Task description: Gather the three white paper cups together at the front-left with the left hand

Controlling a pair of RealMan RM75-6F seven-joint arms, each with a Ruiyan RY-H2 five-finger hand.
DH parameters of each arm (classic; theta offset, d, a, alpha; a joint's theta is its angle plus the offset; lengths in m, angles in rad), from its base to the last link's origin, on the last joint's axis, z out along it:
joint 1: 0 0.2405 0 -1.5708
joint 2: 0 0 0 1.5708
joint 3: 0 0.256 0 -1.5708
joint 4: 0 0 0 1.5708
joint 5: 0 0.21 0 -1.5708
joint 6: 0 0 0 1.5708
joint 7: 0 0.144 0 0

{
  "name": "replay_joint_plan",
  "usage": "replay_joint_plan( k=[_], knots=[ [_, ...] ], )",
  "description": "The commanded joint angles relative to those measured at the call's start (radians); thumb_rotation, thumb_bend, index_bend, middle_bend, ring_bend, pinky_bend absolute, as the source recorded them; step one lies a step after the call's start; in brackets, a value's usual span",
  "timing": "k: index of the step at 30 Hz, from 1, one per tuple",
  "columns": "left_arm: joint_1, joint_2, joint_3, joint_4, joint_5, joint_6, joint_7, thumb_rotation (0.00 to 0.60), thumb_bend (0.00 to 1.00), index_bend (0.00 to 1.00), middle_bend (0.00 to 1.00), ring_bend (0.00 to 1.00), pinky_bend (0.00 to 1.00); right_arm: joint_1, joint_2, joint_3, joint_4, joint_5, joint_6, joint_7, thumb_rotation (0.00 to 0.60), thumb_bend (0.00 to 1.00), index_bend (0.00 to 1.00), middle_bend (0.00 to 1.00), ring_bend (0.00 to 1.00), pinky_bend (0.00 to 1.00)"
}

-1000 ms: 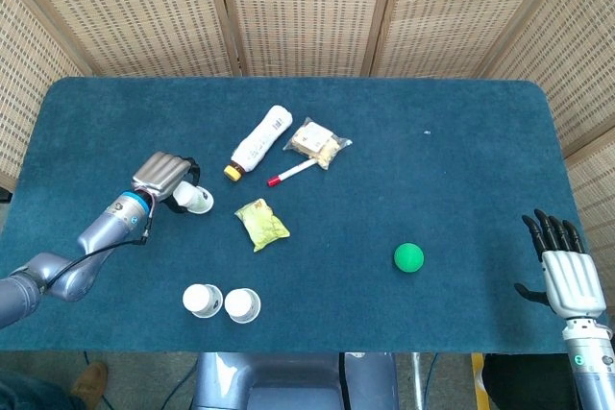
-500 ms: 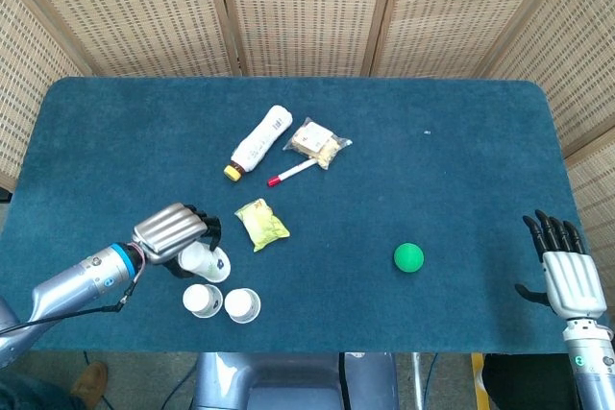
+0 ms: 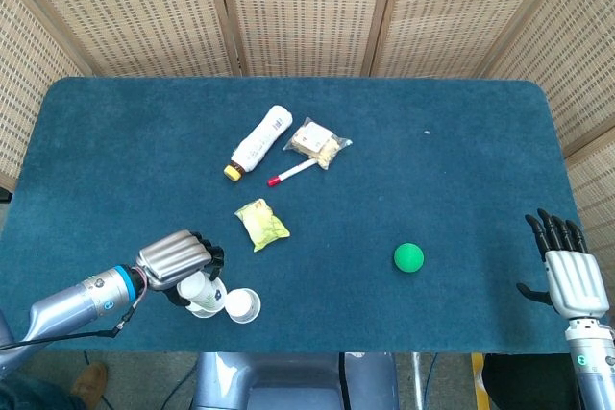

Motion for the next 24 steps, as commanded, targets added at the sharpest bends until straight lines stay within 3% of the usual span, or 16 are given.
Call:
replay_joint_plan(
  k=[1, 10, 14, 16, 20, 24],
  knots=[
    [-0.004, -0.014, 0.0, -0.006, -0.01, -0.015, 0.031, 0.6, 0.16, 0.5, 0.35, 0.38, 0.37, -0.001, 0.001, 0.0, -0.001, -0.001, 0.001, 0.002, 0.6, 0.0, 0.0, 0.0, 0.0, 0.0],
    [-0.009, -0.052, -0.009, -0.021, -0.056, -0.038, 0.14, 0.6, 0.15, 0.44, 0.3, 0.35, 0.33, -0.001, 0.005, 0.001, -0.001, -0.003, 0.002, 0.012, 0.6, 0.0, 0.0, 0.0, 0.0, 0.0],
    [-0.002, -0.044, -0.008, -0.047, -0.063, -0.026, 0.153, 0.6, 0.01, 0.07, 0.01, 0.03, 0.15, -0.003, 0.008, 0.001, -0.001, -0.003, 0.004, 0.016, 0.6, 0.0, 0.0, 0.0, 0.0, 0.0],
    [0.005, -0.032, -0.009, -0.054, -0.051, -0.004, 0.147, 0.6, 0.0, 0.0, 0.0, 0.0, 0.06, -0.003, 0.008, 0.002, -0.001, -0.003, 0.005, 0.018, 0.6, 0.0, 0.0, 0.0, 0.0, 0.0],
    [0.025, 0.006, -0.009, -0.07, -0.016, 0.055, 0.096, 0.6, 0.0, 0.0, 0.0, 0.0, 0.0, -0.004, 0.009, 0.0, -0.002, -0.005, 0.006, 0.017, 0.6, 0.0, 0.0, 0.0, 0.0, 0.0],
    [0.076, 0.064, -0.018, -0.057, 0.043, 0.205, 0.013, 0.6, 0.0, 0.0, 0.0, 0.0, 0.0, -0.004, 0.009, -0.004, -0.008, -0.014, 0.009, 0.012, 0.6, 0.0, 0.0, 0.0, 0.0, 0.0]
  ],
)
